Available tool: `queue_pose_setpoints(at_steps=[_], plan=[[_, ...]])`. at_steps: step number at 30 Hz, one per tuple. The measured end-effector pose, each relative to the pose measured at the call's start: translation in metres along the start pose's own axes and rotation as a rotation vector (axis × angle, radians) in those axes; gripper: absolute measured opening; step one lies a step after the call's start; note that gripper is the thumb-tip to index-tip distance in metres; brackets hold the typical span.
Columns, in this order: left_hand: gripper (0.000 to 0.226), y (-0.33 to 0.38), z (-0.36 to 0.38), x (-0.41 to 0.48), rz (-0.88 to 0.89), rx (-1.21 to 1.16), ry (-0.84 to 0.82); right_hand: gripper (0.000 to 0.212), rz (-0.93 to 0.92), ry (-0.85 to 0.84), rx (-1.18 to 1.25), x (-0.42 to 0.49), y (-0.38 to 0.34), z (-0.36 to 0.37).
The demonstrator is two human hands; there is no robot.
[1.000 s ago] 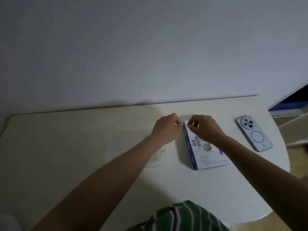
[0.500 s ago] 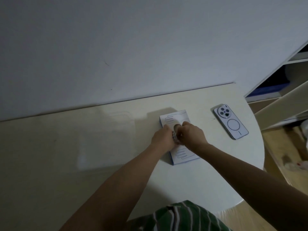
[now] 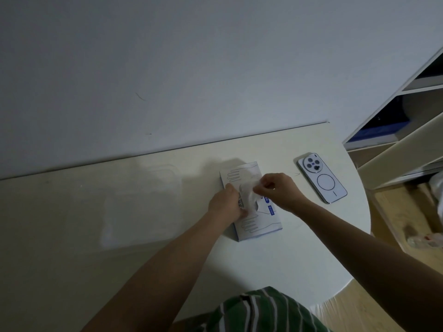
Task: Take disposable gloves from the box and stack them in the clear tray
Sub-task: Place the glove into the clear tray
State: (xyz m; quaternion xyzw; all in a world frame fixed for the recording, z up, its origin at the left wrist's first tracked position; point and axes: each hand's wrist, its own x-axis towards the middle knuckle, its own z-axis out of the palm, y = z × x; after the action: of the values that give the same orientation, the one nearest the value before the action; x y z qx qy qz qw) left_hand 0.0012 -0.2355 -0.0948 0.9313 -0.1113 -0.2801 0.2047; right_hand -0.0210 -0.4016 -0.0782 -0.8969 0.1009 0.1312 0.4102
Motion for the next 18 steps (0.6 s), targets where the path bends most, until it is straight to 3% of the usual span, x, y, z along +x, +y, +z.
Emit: queue_pose_setpoints(at_steps=[4,6,10,18], plan=[[0.066,-0.001,0.0,-0.002,-0.016,0.007,-0.018,0.03,0.016,0.184,0.043,0.001,0.001,-0.007],[0.067,0.0,0.0,-0.003,-0.026,0.005,-0.028,0.031,0.05,0.124,0.06,-0.001,0.003,-0.009],[0.066,0.0,-0.001,-0.003,-0.039,0.005,-0.035,0.004,0.049,0.042,0.309,-0.008,0.01,-0.014],[0.066,0.0,-0.003,-0.002,-0.032,0.036,-0.054,0.011,0.004,0.133,0.403,-0.014,0.004,-0.026]])
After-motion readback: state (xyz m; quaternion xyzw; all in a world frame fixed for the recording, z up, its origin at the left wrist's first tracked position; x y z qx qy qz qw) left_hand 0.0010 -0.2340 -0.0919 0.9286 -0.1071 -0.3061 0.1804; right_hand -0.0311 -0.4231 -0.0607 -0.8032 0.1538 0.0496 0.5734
